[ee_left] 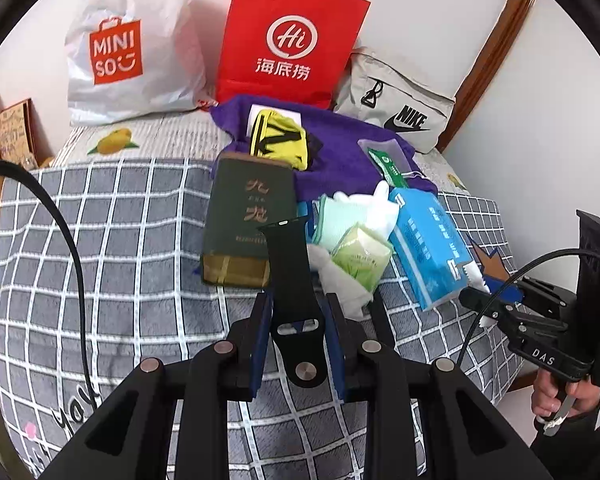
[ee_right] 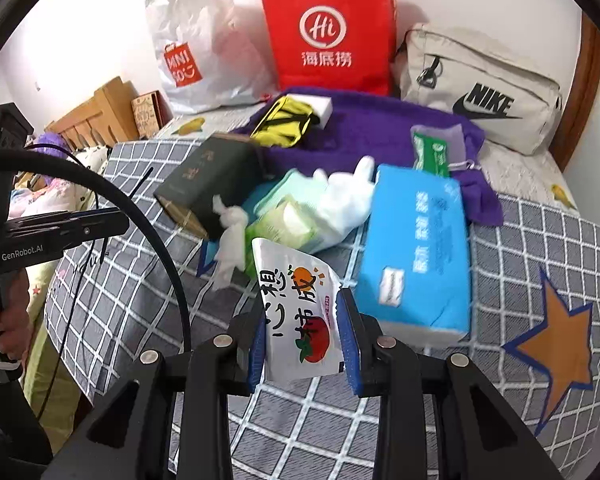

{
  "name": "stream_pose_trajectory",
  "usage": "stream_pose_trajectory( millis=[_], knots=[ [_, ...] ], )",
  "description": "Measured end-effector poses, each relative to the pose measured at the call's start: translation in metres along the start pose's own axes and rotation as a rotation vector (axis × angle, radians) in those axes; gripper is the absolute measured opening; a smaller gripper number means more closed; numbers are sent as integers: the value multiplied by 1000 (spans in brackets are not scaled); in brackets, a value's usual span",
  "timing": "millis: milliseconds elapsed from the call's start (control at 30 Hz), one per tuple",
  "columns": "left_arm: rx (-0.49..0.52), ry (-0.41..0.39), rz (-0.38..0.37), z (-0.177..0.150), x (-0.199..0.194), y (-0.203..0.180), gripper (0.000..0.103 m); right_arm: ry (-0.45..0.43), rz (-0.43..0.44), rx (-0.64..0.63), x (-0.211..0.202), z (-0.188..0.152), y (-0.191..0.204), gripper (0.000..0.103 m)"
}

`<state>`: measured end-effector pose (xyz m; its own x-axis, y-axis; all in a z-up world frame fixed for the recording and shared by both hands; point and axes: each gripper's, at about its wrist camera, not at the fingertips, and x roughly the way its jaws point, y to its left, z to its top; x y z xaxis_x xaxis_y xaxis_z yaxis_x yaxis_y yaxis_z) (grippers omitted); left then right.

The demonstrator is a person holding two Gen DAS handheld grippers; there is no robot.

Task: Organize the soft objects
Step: 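Carry the tomato packet onto the purple towel and open the right tool while the left holds the strap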

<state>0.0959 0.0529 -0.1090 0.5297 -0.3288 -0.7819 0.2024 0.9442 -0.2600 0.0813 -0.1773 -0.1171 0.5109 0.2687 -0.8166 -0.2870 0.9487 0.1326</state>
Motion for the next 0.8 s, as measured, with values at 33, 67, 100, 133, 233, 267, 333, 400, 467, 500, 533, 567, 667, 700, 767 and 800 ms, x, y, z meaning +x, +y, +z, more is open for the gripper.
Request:
stream_pose_trajectory(
  millis=[33,67,100,133,233,267,333,400,467,500,533,567,667,700,767,800],
  knots=[
    [5,-1,0,4,0,-1,25,-6,-1,1,-1,2,-2,32],
    [10,-2,0,6,0,-2,25,-12,-2,1,-3,5,-5,32],
    [14,-3,1,10,1,-3,25,-16,-4,0,-4,6,-6,32],
    [20,-4,2,14,2,-5,25,-23,-8,-2,-5,10,-10,32],
    [35,-7,0,25,4,-8,25,-35,-15,-6,-5,17,-16,32],
    [43,-8,0,30,6,-10,25,-40,-16,-5,-5,21,-19,32],
    [57,-8,-2,40,10,-13,25,-48,-18,-1,-4,27,-24,32],
    [68,-6,-3,50,15,-16,25,-59,-20,1,-2,35,-30,32],
    [76,-4,-6,61,21,-18,25,-64,-20,5,2,44,-36,32],
    [79,-4,-6,65,24,-20,25,-67,-20,9,4,49,-40,32],
    [84,-4,-6,70,27,-21,25,-69,-19,10,5,51,-42,32],
    [90,-4,-7,76,30,-22,25,-67,-19,9,8,56,-45,32],
    [105,-7,-9,93,39,-25,25,-69,-22,11,15,70,-56,32],
    [108,-8,-11,98,43,-26,25,-68,-20,11,17,74,-60,32],
    [112,-6,-17,108,51,-28,25,-74,-25,14,21,84,-69,32],
    [108,-5,-23,112,54,-28,25,-76,-28,18,22,89,-73,32]
  ],
)
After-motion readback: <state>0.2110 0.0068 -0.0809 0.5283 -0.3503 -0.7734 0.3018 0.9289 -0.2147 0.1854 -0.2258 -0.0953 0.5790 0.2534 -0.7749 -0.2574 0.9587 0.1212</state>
